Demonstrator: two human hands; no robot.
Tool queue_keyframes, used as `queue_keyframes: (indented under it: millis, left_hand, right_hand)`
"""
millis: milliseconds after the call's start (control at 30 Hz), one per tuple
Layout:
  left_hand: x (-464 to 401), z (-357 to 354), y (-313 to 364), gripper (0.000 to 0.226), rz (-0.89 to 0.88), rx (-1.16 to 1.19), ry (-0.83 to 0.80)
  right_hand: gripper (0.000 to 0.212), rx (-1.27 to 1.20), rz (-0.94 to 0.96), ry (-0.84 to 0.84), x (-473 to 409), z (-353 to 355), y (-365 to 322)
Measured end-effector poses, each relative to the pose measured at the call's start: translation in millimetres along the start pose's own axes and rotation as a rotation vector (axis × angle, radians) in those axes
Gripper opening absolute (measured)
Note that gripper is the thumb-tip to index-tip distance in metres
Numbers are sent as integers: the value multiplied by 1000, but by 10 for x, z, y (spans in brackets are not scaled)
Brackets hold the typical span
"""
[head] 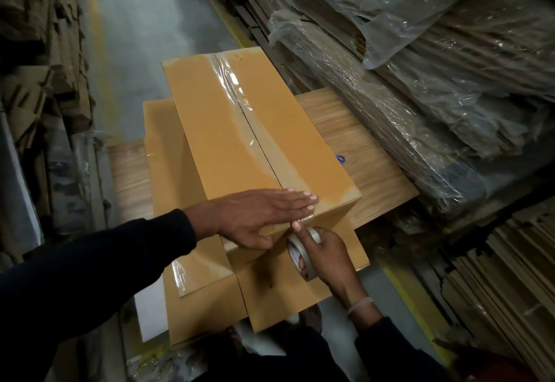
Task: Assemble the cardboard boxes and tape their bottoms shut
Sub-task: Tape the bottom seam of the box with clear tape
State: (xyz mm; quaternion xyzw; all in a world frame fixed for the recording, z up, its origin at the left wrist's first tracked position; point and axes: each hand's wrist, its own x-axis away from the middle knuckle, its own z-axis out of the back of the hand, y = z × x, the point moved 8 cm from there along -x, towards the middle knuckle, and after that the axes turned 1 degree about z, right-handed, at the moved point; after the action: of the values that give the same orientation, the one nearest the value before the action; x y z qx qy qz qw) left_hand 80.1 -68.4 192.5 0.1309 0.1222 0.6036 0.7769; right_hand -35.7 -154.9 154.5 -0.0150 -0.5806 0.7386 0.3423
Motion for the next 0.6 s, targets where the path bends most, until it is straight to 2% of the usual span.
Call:
queue_keyframes:
  millis: [200, 467, 600]
  left_hand:
    - [55, 111, -273, 93, 25, -105, 23]
    - [54, 95, -297, 96, 60, -108, -21]
    - [74, 69, -267, 100, 139, -114, -7]
  right_hand:
    - [61, 4, 57, 40, -251, -99, -169]
    - [80, 66, -21, 21, -385, -147, 30]
    - [71, 18, 0, -32, -334, -129, -33]
